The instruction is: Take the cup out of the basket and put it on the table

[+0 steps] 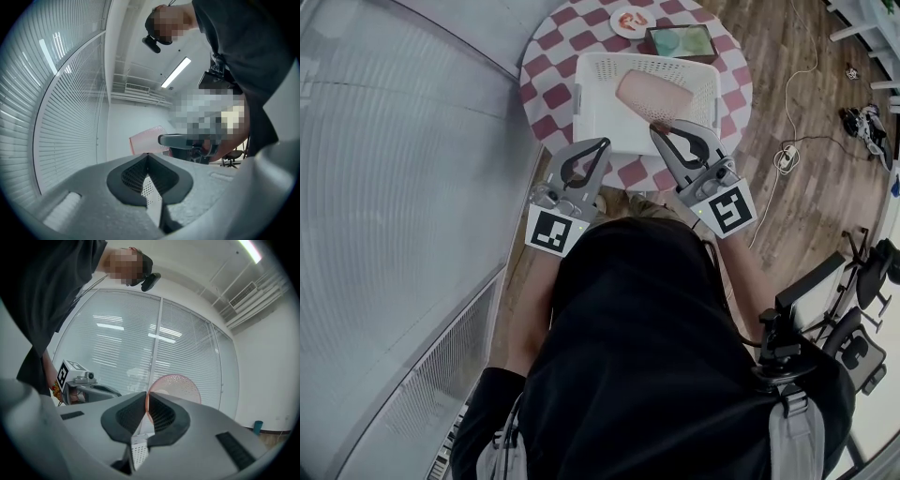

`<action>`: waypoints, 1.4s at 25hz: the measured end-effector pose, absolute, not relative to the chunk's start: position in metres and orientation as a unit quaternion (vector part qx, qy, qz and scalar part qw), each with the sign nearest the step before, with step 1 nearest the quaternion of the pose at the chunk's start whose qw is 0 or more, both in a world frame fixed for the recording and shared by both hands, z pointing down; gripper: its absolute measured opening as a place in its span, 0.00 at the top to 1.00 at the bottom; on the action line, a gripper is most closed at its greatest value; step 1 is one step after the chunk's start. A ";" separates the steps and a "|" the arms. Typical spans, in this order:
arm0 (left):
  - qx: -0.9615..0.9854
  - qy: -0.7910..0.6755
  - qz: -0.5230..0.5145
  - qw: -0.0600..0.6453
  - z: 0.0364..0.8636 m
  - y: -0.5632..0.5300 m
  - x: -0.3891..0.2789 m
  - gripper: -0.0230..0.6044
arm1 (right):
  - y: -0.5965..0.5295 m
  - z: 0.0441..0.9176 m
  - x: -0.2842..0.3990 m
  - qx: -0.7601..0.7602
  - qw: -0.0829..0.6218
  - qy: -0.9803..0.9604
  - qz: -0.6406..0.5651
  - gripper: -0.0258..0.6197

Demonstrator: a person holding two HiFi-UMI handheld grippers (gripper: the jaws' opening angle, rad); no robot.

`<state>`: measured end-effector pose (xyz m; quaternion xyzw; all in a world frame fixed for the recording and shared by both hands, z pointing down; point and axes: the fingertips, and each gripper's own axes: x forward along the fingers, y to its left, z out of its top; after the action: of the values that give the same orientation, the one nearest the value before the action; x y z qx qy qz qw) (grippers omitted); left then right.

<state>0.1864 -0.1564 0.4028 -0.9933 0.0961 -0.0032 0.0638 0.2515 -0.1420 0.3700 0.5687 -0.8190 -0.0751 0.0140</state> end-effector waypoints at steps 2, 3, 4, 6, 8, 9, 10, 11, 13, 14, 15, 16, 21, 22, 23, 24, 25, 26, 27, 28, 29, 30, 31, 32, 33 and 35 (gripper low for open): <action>-0.994 0.092 -0.007 0.059 0.404 -0.156 0.188 0.95 | -0.142 0.372 0.248 0.565 0.022 -0.820 -0.084 0.92; -0.994 0.089 -0.010 0.061 0.404 -0.156 0.188 0.95 | -0.142 0.374 0.246 0.562 0.025 -0.822 -0.086 0.92; -0.994 0.086 -0.014 0.063 0.406 -0.156 0.188 0.96 | -0.141 0.376 0.243 0.560 0.027 -0.824 -0.085 0.92; -0.994 0.082 -0.020 0.070 0.410 -0.157 0.188 0.96 | -0.141 0.381 0.239 0.557 0.027 -0.826 -0.082 0.92; -0.994 0.085 -0.017 0.064 0.412 -0.159 0.188 0.96 | -0.141 0.388 0.236 0.556 0.029 -0.827 -0.077 0.92; -0.994 0.086 -0.015 0.062 0.413 -0.160 0.189 0.95 | -0.140 0.392 0.236 0.556 0.031 -0.827 -0.075 0.92; -0.994 0.086 -0.015 0.062 0.414 -0.160 0.191 0.96 | -0.140 0.395 0.236 0.557 0.034 -0.827 -0.075 0.92; -0.994 0.086 -0.015 0.059 0.415 -0.160 0.193 0.95 | -0.141 0.398 0.237 0.558 0.037 -0.826 -0.076 0.92; -0.995 0.088 -0.014 0.048 0.418 -0.160 0.197 0.96 | -0.142 0.405 0.238 0.562 0.039 -0.823 -0.075 0.92; -0.995 0.088 -0.014 0.046 0.420 -0.160 0.199 0.95 | -0.143 0.409 0.239 0.565 0.038 -0.821 -0.072 0.92; -0.995 0.087 -0.013 0.046 0.423 -0.161 0.200 0.96 | -0.144 0.412 0.240 0.568 0.037 -0.819 -0.068 0.92; -0.995 0.086 -0.013 0.045 0.426 -0.161 0.202 0.96 | -0.145 0.416 0.241 0.571 0.037 -0.818 -0.064 0.92; -0.996 0.087 -0.003 0.031 0.437 -0.165 0.206 0.95 | -0.147 0.429 0.242 0.575 0.044 -0.814 -0.067 0.92; -0.996 0.089 -0.002 0.029 0.439 -0.166 0.207 0.96 | -0.146 0.432 0.243 0.575 0.047 -0.814 -0.067 0.92; -0.995 0.091 -0.002 0.028 0.441 -0.167 0.208 0.96 | -0.146 0.435 0.244 0.576 0.050 -0.813 -0.066 0.92; -0.995 0.093 -0.003 0.026 0.444 -0.167 0.209 0.96 | -0.146 0.438 0.245 0.577 0.052 -0.812 -0.066 0.92; -0.995 0.095 -0.004 0.026 0.447 -0.167 0.210 0.96 | -0.147 0.440 0.246 0.577 0.053 -0.812 -0.067 0.92; -0.995 0.097 -0.005 0.025 0.450 -0.168 0.211 0.96 | -0.147 0.442 0.247 0.578 0.055 -0.811 -0.070 0.92; -0.995 0.101 -0.006 0.025 0.453 -0.169 0.212 0.96 | -0.148 0.444 0.248 0.578 0.059 -0.810 -0.073 0.92; -0.994 0.106 -0.007 0.022 0.455 -0.170 0.213 0.96 | -0.149 0.447 0.248 0.579 0.064 -0.809 -0.075 0.92; -0.993 0.112 -0.006 0.017 0.458 -0.171 0.214 0.96 | -0.149 0.450 0.250 0.581 0.070 -0.808 -0.074 0.92; -0.993 0.119 -0.004 0.012 0.458 -0.173 0.215 0.96 | -0.149 0.454 0.251 0.582 0.075 -0.807 -0.070 0.92; -0.992 0.125 0.000 0.007 0.458 -0.175 0.216 0.95 | -0.149 0.459 0.252 0.583 0.079 -0.806 -0.065 0.92; -0.992 0.130 0.003 0.003 0.457 -0.176 0.218 0.96 | -0.149 0.463 0.253 0.584 0.083 -0.805 -0.058 0.92; -0.991 0.133 0.004 0.001 0.457 -0.177 0.219 0.96 | -0.150 0.467 0.254 0.584 0.084 -0.805 -0.052 0.92; -0.990 0.138 0.002 0.001 0.458 -0.180 0.220 0.96 | -0.152 0.472 0.254 0.585 0.084 -0.805 -0.047 0.92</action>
<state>0.2197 -0.1800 0.4575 -0.9905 0.1378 0.0021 0.0014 0.2540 -0.1516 0.4718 0.5850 -0.8053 -0.0467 0.0835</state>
